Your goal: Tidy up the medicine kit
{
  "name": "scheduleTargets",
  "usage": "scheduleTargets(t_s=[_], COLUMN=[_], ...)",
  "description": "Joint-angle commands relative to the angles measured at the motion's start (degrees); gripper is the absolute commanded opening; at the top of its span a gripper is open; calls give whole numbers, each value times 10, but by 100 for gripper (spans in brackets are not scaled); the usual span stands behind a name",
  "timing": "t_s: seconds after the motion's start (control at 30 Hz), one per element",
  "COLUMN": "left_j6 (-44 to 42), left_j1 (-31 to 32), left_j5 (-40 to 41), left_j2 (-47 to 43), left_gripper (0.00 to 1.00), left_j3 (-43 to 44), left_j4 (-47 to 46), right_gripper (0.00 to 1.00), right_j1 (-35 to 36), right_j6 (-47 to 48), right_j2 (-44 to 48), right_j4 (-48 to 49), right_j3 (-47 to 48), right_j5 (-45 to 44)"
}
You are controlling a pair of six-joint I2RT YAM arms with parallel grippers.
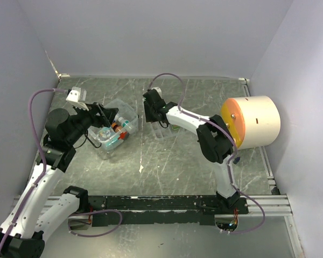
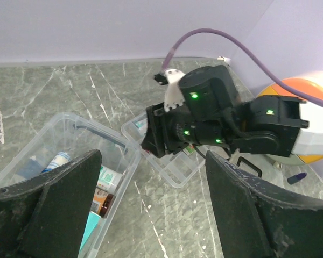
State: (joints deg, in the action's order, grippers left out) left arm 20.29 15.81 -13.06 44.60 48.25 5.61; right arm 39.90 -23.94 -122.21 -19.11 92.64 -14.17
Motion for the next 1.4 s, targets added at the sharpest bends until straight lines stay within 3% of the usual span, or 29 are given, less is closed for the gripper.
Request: scheduleTargets(t_s=[0.0, 0.07, 0.17, 0.37, 0.43, 0.57, 0.63, 0.73, 0.83, 1.1, 1.13, 1.2, 1.23, 1.37], left_j6=[-4, 3, 6, -2, 25, 79, 111, 102, 119, 189, 197, 208, 210, 222], left_j1=[-10, -15, -20, -20, -20, -11, 46, 128, 168, 271, 283, 302, 309, 315], left_j5=[57, 100, 126, 52, 24, -15, 19, 54, 79, 161, 172, 215, 234, 289], left_j2=[-14, -30, -45, -2, 30, 103, 160, 235, 302, 479, 506, 562, 593, 679], left_gripper=[92, 100, 99, 94, 97, 87, 79, 73, 69, 64, 62, 44, 40, 45], left_j3=[29, 15, 1, 10, 32, 88, 125, 189, 254, 339, 357, 402, 433, 498], left_j4=[9, 2, -7, -17, 6, 46, 64, 105, 146, 138, 140, 168, 193, 240], right_gripper=[45, 45, 46, 46, 46, 46, 46, 44, 44, 44, 44, 44, 44, 44], right_j1=[-4, -4, -5, -6, -6, -6, -6, -6, -6, -6, -6, -6, -6, -6], right_j6=[-17, -17, -23, -46, -57, -79, -94, -113, -100, -84, -87, -95, -100, -119], right_j2=[95, 143, 207, 336, 382, 467, 526, 562, 605, 669, 671, 674, 675, 681], right_j4=[4, 11, 24, 37, 42, 59, 71, 28, 0, -9, -10, -10, -11, -17], right_j3=[-28, -70, -141, -282, -328, -424, -472, -475, -471, -477, -480, -487, -490, -503], right_j5=[-7, -16, -23, -20, -18, -15, -17, -49, -83, -139, -144, -153, -155, -159])
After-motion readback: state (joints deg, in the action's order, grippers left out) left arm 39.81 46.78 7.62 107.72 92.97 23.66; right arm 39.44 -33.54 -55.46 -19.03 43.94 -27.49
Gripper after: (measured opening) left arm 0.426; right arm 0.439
